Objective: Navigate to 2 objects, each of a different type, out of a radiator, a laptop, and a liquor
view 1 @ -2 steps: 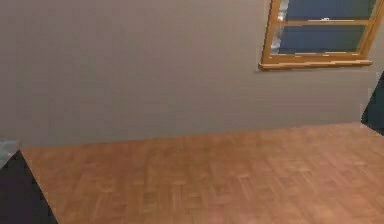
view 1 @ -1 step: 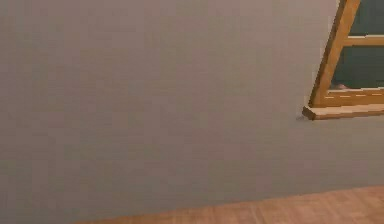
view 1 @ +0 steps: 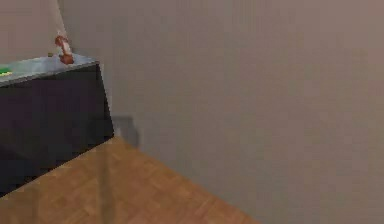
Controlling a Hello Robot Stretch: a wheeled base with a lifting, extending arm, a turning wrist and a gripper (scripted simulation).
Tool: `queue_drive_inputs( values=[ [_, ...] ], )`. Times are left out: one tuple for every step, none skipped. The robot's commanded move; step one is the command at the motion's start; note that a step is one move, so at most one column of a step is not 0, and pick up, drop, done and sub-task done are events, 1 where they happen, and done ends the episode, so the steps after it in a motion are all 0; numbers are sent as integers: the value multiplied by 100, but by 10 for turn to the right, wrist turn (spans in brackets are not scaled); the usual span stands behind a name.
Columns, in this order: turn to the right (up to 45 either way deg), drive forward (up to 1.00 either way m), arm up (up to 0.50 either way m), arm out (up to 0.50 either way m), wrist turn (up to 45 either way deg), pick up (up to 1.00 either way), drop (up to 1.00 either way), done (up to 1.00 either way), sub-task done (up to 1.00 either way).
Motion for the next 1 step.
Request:
queue_drive_inputs(
  values=[
    [-300,0,0,0,0,0,0,0,0]
  ],
)
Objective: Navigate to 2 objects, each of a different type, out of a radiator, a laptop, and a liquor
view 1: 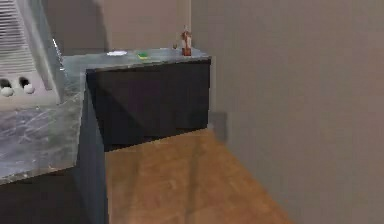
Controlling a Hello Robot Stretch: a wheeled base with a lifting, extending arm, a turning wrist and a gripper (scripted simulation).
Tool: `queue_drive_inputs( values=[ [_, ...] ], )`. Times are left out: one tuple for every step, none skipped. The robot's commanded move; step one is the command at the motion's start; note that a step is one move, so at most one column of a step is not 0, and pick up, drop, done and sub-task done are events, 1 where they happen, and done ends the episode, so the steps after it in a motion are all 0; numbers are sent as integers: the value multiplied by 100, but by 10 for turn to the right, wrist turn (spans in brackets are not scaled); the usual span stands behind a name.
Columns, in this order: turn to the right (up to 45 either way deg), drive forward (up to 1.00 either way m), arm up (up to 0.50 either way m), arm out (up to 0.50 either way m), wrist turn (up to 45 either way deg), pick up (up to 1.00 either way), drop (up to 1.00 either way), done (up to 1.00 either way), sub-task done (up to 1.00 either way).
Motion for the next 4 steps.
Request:
queue_drive_inputs(
  values=[
    [0,100,0,0,0,0,0,0,0],
    [-60,0,0,0,0,0,0,0,0],
    [0,35,0,0,0,0,0,0,0],
    [0,0,0,0,0,0,0,100,0]
  ],
)
